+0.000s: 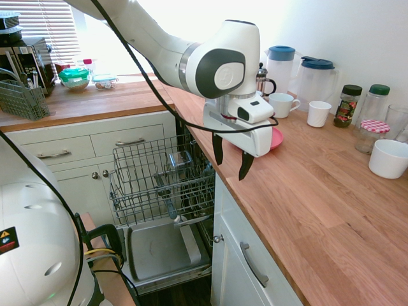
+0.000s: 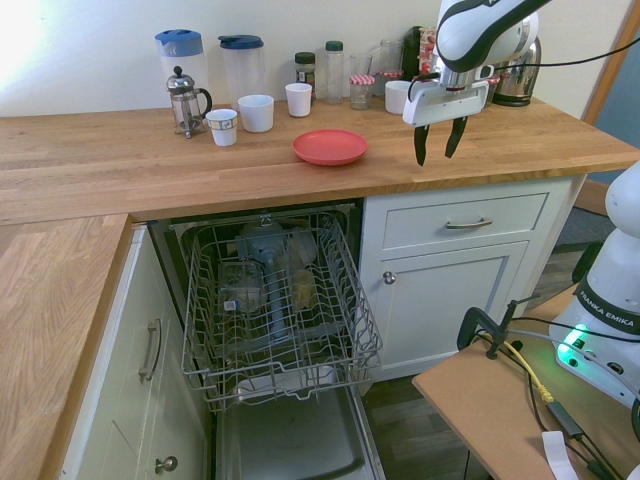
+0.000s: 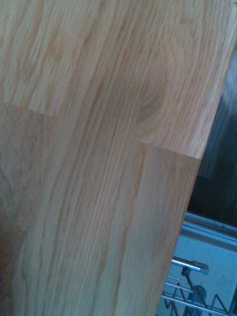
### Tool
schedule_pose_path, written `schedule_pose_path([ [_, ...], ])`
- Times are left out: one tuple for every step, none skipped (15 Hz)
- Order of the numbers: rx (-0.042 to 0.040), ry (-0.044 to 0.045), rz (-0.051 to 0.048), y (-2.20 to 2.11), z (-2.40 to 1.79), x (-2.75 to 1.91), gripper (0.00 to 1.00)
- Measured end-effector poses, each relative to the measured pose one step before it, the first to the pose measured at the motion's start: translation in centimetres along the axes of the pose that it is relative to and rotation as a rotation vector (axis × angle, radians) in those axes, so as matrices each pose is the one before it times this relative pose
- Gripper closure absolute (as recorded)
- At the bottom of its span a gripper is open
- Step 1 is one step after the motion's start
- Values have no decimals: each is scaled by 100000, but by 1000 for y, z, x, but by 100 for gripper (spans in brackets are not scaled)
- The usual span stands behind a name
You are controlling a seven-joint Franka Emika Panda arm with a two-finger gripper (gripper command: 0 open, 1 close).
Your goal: Put the plate in the dishwasher
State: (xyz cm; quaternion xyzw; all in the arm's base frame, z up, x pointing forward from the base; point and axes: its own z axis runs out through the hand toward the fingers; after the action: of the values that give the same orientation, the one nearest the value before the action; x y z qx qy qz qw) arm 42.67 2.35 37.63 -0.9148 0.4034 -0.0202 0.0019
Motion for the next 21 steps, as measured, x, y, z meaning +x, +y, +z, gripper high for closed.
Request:
schedule_pose_path([
  [-50,-52,-5,-7,39,0,0],
  [27,37,699,-21,-7,-15,0],
  [200,39,916,-120,-75,-67,0],
  [957,-280,1087,-249,-240,-50,0],
  [1683,-846,1438,-293,-343,12,0],
  [2272,-1022,1829,-346,-413,171,0],
  [2631,-938,2041,-476,-415,352,0],
  [2883,-938,1996,-770,-392,650,0],
  [2593,-1619,1636,-937,-118,810,0],
  [2482,-1405,1116,-1200,99,950,0],
  [2035,-777,1098,-1346,387,1145,0],
  [2234,-659,1082,-1377,612,1112,0],
  [1973,-1054,1051,-1341,769,1061,0],
  [1910,-1206,1152,-1367,746,1038,0],
  [2111,-1680,503,-1219,714,888,0],
  [2006,-1897,239,-1007,653,746,0],
  [1910,-1908,300,-783,626,655,0],
  [1995,-2134,734,-609,684,629,0],
  [1966,-2294,615,-370,740,635,0],
  [1419,-2054,410,-142,718,684,0],
  [1286,-1690,255,-51,645,749,0],
])
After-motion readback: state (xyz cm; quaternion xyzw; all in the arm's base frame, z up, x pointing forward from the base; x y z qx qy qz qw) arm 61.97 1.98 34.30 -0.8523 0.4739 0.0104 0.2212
